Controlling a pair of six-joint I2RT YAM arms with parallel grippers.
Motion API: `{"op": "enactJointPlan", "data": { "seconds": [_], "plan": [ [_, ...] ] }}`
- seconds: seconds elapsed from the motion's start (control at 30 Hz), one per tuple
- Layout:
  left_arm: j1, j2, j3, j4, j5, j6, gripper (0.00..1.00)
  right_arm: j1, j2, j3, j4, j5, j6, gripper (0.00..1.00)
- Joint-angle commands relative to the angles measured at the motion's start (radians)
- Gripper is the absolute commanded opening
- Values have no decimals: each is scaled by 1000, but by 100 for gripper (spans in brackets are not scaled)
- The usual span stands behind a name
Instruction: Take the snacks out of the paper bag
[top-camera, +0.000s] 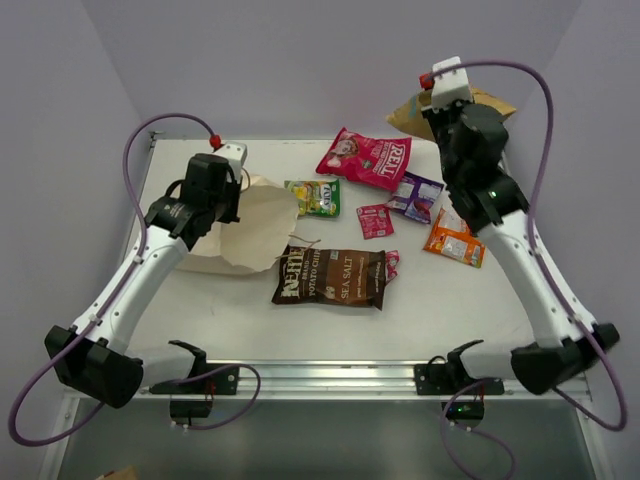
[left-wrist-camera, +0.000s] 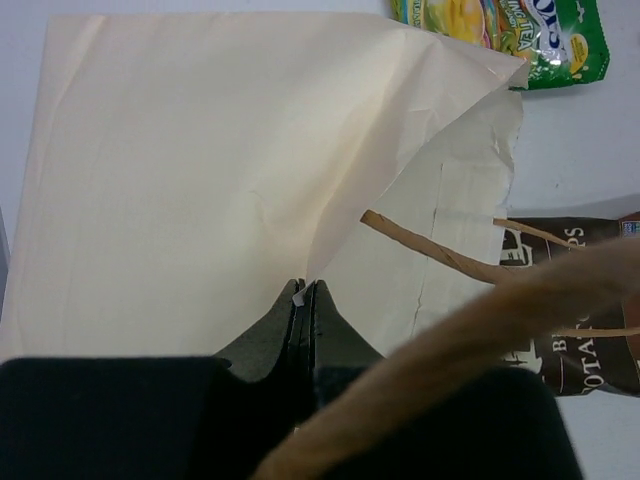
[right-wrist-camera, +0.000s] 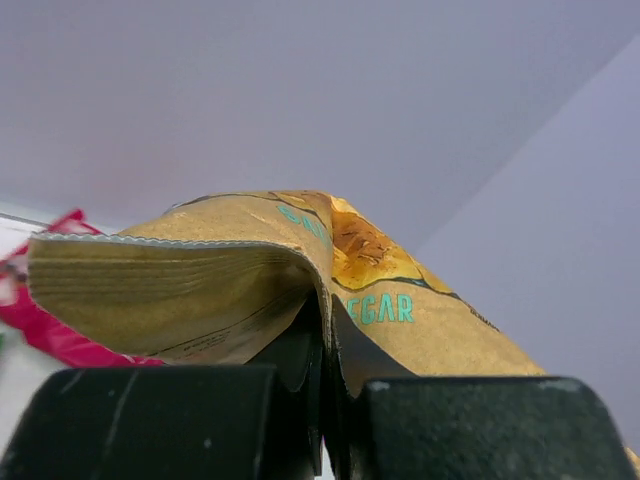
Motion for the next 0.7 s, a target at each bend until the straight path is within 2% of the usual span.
{"op": "enactJointPlan", "data": {
  "seconds": [0.0, 0.17, 0.23, 0.37, 0.43, 0.53, 0.57, 0.63, 0.67],
  "plan": [
    [7, -42, 39, 16, 27, -24, 0, -93, 210, 81, 93, 103, 98, 0],
    [7, -58, 44, 12, 53, -33, 0, -225, 491, 225, 129, 244, 159, 0],
    [7, -65, 46, 14, 51, -36, 0, -260, 545, 219, 216, 267, 135, 0],
    [10, -58, 61, 19, 53, -55, 0, -284, 628, 88, 322, 288, 115, 1],
    [15, -54, 72, 28, 65, -66, 0, -294, 637, 35, 282, 278, 190, 9],
    [41, -40, 105, 38, 108, -96, 0, -305, 605, -63, 187, 255, 325, 36],
    [50, -35, 116, 42, 120, -113, 0, -310, 593, -89, 140, 241, 363, 51],
    [84, -22, 153, 46, 169, -144, 0, -314, 544, -98, 14, 218, 469, 60],
    [111, -14, 177, 49, 183, -151, 0, -313, 522, -100, -26, 207, 503, 67]
  ]
}}
